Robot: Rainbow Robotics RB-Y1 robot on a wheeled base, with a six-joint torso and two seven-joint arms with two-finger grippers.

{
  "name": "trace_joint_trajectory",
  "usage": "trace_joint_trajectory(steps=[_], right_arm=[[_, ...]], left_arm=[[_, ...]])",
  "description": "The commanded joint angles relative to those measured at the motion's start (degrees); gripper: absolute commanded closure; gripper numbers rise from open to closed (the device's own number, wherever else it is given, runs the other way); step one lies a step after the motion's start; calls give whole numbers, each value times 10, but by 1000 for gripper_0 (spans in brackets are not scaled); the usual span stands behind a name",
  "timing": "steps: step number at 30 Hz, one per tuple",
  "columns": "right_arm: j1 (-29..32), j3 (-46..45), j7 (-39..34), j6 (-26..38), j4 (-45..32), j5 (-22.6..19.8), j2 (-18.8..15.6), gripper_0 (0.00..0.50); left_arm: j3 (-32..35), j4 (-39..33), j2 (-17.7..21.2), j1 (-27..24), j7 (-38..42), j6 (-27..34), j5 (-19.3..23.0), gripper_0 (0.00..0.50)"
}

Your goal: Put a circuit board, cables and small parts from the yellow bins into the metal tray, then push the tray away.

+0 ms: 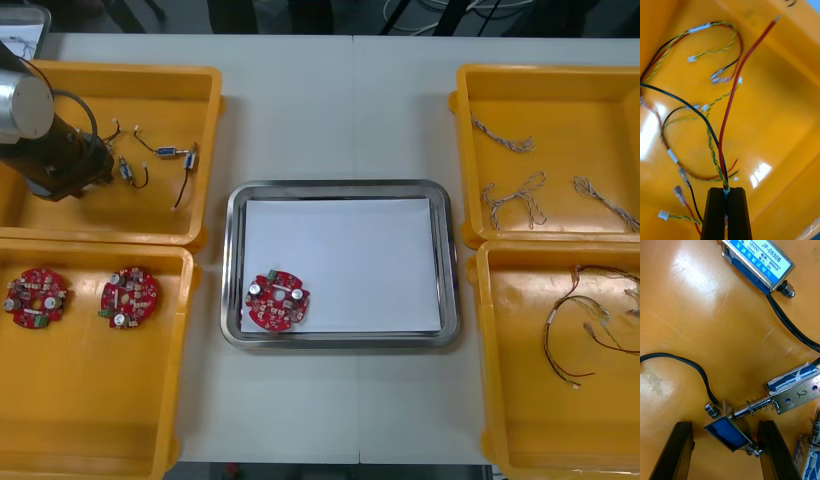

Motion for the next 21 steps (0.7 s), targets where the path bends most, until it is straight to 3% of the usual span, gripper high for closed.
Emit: trace_joint_trajectory(steps=[1,4,5,6,7,8,15,21], right_arm=[[-28,-27,30,26,-45,-56,-60,500],[-36,-28,33,26,-57,-85,-83,500],[-39,-27,35,26,-60,-100,-93,500],[-43,-27,38,26,-63,-116,-105,500],[-44,-26,39,26,-65,-123,-109,500],[-47,-24,42,26,-65,-133,-116,500],[-83,7,71,26,-96,-195,-163,500],[-123,66,141,26,-130,-201,-199,500]], left_arm=[[-7,0,-5,-29,-12,-6,2,0],[-6,0,-5,-29,-12,-6,3,62],[-7,0,-5,-29,-13,-6,3,196],[-6,0,-5,-29,-13,-6,3,383],[-7,0,-5,-29,-14,-6,3,470],[-6,0,-5,-29,-14,-6,4,497],[-7,0,-5,-29,-14,-6,8,500],[-6,0,-4,-29,-17,-2,8,500]])
